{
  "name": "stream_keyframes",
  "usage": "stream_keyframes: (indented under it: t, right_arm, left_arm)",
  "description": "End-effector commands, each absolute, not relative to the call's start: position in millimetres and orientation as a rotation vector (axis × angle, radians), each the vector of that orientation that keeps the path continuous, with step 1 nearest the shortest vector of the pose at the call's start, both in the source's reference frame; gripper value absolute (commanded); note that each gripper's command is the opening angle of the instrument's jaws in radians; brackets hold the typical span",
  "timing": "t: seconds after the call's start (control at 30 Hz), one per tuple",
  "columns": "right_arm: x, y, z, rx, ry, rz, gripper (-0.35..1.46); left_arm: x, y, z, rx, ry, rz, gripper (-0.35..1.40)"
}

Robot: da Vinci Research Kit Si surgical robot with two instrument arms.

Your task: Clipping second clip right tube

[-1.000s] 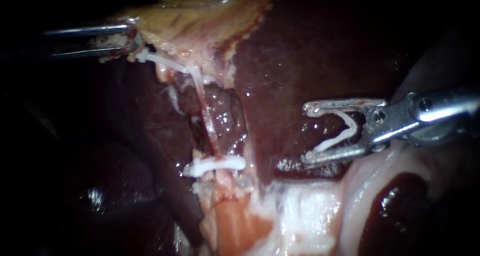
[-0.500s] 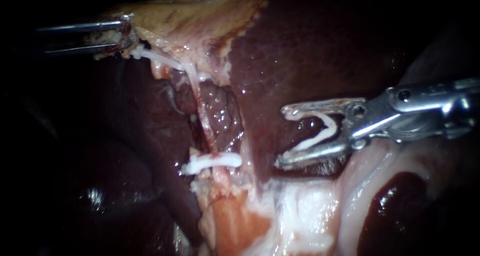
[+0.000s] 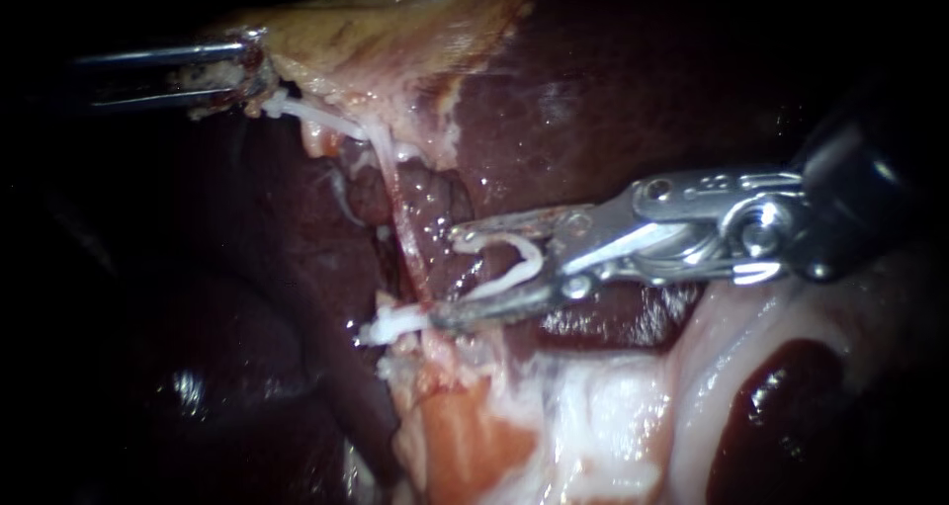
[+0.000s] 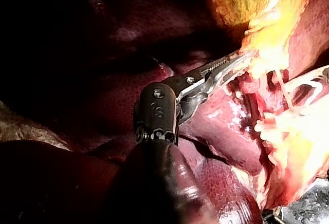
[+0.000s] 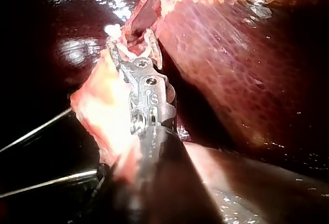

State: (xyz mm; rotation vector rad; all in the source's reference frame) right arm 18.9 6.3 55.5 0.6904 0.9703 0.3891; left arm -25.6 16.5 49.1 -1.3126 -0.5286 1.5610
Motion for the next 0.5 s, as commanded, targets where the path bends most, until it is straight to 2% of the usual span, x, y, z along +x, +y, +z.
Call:
stream_keyframes:
  t: [0.03,0.2,0.5]
  right_arm:
    - [19.4,6.2,55.7,0.692,0.978,0.397,0.48]
    - [20.9,5.9,56.2,0.727,1.003,0.415,0.49]
    - [21.7,5.4,55.8,0.886,1.071,0.409,0.48]
  left_arm:
    - [-25.7,16.5,49.2,-1.312,-0.527,1.561,-0.35]
    - [-25.7,16.5,49.2,-1.311,-0.527,1.561,-0.35]
    - [-25.8,16.5,49.2,-1.311,-0.526,1.561,-0.35]
